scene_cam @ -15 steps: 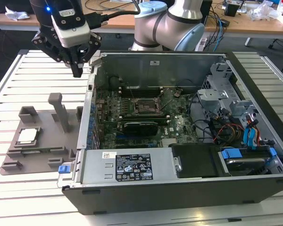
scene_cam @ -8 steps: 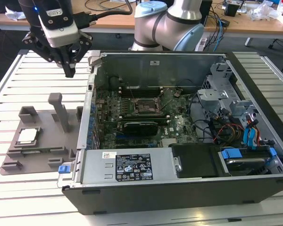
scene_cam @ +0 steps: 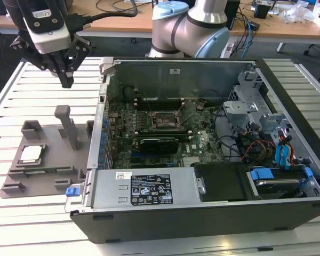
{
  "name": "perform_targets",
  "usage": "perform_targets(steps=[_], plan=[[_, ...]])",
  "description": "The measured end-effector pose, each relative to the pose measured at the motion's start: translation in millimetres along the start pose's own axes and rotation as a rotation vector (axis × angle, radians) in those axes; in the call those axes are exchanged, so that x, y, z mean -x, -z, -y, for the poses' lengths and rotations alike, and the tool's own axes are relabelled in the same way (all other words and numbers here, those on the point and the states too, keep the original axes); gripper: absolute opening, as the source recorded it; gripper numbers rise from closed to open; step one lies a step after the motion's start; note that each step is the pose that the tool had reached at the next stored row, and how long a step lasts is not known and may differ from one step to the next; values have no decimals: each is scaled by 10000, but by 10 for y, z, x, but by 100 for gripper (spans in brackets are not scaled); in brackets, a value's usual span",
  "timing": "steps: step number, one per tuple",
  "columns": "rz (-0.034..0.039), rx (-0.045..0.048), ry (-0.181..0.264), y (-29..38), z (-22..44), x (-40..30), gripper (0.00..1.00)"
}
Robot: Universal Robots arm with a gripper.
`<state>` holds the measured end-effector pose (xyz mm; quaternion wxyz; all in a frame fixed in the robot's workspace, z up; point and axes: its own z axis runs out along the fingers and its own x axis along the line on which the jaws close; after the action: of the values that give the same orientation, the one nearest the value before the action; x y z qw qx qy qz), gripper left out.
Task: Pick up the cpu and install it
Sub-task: 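Reach for the cpu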
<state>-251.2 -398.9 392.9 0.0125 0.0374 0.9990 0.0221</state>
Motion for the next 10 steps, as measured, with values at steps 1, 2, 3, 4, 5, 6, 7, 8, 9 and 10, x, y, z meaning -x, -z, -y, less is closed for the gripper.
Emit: perform_targets(steps=[1,2,3,4,5,6,7,8,9,10], plan=[[0,-1,-1,1,2,-23,11],[1,0,-1,0,3,-45,11],[0,0,-1,1,5,-69,11],[0,0,0,2,8,-105,11],[1,0,0,2,10,-133,11],[1,0,0,2,12,-158,11],[0,0,0,3,14,-181,11],[0,0,1,3,15,-195,11],[0,0,0,4,16,-211,11],[0,0,-1,5,18,-242,11]])
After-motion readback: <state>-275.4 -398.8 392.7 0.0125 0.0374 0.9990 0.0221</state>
